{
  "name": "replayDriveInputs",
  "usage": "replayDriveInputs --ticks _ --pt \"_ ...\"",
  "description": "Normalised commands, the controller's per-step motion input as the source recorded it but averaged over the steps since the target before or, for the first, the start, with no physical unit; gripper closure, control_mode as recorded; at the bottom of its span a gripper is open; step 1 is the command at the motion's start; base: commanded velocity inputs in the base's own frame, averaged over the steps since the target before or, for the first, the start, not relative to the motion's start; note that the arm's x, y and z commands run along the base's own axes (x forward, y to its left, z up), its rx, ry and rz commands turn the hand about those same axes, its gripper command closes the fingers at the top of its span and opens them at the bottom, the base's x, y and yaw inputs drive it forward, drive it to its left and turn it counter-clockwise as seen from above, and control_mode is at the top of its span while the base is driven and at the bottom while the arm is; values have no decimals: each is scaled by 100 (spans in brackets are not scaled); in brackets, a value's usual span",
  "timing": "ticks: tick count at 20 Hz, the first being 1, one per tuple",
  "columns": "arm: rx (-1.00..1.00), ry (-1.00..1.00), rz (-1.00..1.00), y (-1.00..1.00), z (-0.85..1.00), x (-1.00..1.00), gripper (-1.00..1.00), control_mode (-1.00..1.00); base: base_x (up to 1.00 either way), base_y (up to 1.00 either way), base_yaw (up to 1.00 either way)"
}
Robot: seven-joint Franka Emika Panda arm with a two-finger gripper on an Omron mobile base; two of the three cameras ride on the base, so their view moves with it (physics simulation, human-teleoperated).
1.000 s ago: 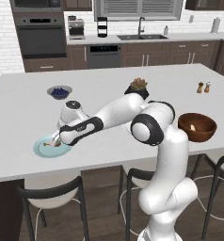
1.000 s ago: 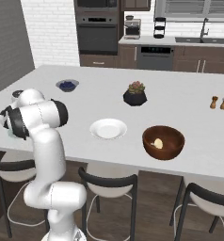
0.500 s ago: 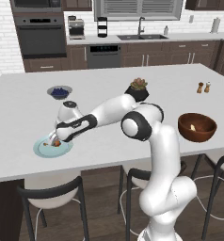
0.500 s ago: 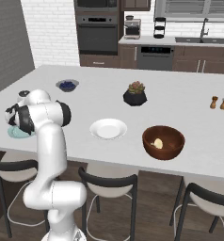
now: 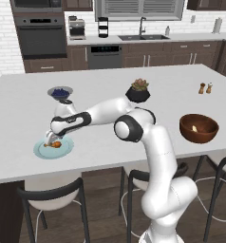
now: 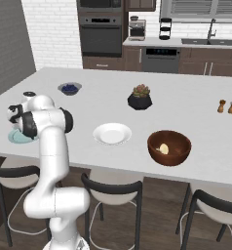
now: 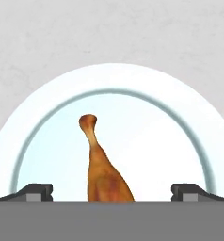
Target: Pick the chicken drumstick and mushroom from their plates and place them in the bowl. Then put the bowl in the fridge.
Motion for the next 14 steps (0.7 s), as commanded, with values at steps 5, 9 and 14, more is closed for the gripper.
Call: replayDriveInputs --ticks 5,9,14 --pt "-2 1 0 1 -24 0 -100 -100 0 0 0" --pt "-3 0 0 0 -22 7 -100 -100 0 0 0" --pt "0 0 0 0 -12 -2 -100 -100 0 0 0"
